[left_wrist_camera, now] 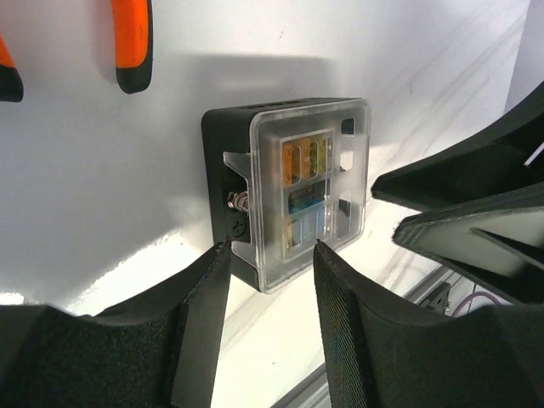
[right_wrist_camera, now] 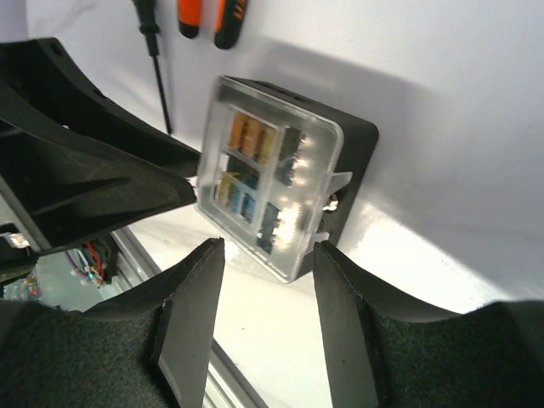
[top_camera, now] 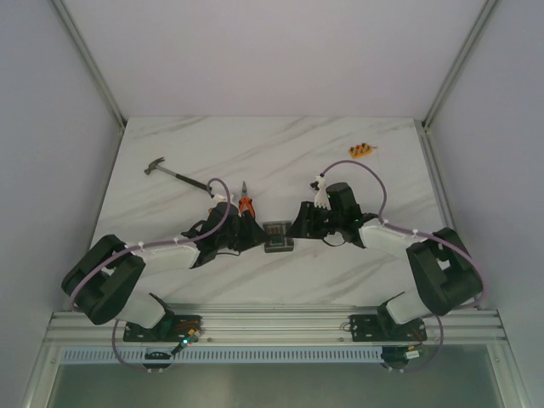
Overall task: Snap on the fuse box
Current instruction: Close the fuse box cover on the fuse box base.
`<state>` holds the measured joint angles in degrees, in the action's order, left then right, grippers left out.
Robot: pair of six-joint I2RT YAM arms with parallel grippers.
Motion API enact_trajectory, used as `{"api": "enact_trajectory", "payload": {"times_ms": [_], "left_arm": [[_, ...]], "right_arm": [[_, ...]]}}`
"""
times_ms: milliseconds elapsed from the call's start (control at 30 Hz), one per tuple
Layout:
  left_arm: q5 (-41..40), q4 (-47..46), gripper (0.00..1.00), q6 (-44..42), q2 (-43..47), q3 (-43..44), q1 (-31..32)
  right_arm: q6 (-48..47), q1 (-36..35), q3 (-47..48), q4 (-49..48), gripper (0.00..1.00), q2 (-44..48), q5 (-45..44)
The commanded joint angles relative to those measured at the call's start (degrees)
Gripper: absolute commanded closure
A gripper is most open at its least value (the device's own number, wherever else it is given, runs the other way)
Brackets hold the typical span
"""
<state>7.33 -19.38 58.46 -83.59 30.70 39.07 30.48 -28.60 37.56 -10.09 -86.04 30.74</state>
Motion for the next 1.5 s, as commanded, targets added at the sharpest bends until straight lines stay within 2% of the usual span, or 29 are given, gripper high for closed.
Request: {"api": "enact_trajectory", "payload": {"times_ms": [0,233,467,700,900,1067,1267,1467], "left_arm": [[-0.4,1.7,0.46,0.2,2.1,-1.5,0.2],[1.1,1.6,0.46,-0.3,0.5,-1.0,0.5],[2.4,0.9,0.46,-0.5,-2.1,-0.2,1.6],[3.9,-2.2,0.54,1.4,-4.6,-2.3,2.5],[3.6,-3.5,0.58,2.7,-5.3,-4.6,3.1],[5.6,-7.7,0.56,4.1,-6.5,-4.8,5.2],[4.4,-5.0,0.37,0.7,-3.7,0.0,8.0],[-5.2,6.5,0.18,-5.9,7.0,1.2,7.3]], "right_arm": [[2.8,-0.1,-0.9,-1.5,0.47,2.4,-0.5],[3.9,-0.1,-2.8,-3.9,0.51,-0.1,-0.6],[4.5,-0.5,-5.1,-7.0,0.61,-4.5,1.3],[4.2,-1.3,-6.0,-7.6,0.75,-9.2,1.4],[3.4,-3.0,-4.8,-5.6,0.77,-11.9,-0.7],[0.0,-3.2,-0.3,-1.3,0.71,-10.8,-6.3],[-3.6,-2.9,8.4,5.4,0.50,-4.4,-15.7],[-2.4,-2.6,6.1,8.1,0.38,4.2,-20.1]]}}
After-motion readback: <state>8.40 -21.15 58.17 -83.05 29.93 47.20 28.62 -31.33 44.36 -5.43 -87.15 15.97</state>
